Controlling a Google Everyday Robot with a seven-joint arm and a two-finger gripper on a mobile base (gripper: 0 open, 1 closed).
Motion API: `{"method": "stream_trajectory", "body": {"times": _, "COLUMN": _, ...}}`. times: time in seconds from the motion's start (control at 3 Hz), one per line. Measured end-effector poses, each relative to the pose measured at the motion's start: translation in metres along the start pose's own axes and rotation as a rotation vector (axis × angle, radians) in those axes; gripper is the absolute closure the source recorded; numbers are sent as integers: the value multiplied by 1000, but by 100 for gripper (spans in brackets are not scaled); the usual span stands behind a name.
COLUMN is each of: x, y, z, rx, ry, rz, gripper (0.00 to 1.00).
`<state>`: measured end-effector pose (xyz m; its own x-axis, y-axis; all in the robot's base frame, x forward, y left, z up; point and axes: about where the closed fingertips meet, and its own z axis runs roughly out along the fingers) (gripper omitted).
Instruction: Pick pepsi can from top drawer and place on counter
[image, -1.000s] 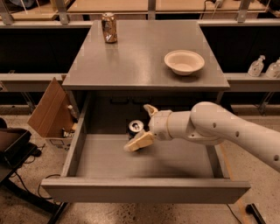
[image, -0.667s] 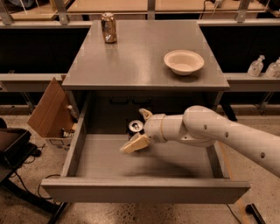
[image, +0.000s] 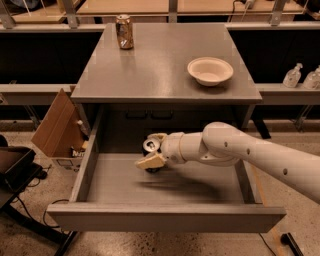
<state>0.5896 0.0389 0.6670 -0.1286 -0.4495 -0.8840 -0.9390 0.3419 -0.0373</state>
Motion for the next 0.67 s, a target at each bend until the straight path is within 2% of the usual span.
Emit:
{"method": "stream_trajectory", "body": {"times": 0.33, "x": -8, "y": 4, "z": 0, "rx": -20, "ry": -25, "rz": 0, "gripper": 65}}
{"method": "stream_trajectory", "body": {"times": 0.67, "x": -59, "y": 28, "z": -26, "rx": -11, "ry": -48, "rz": -19, "gripper": 96}}
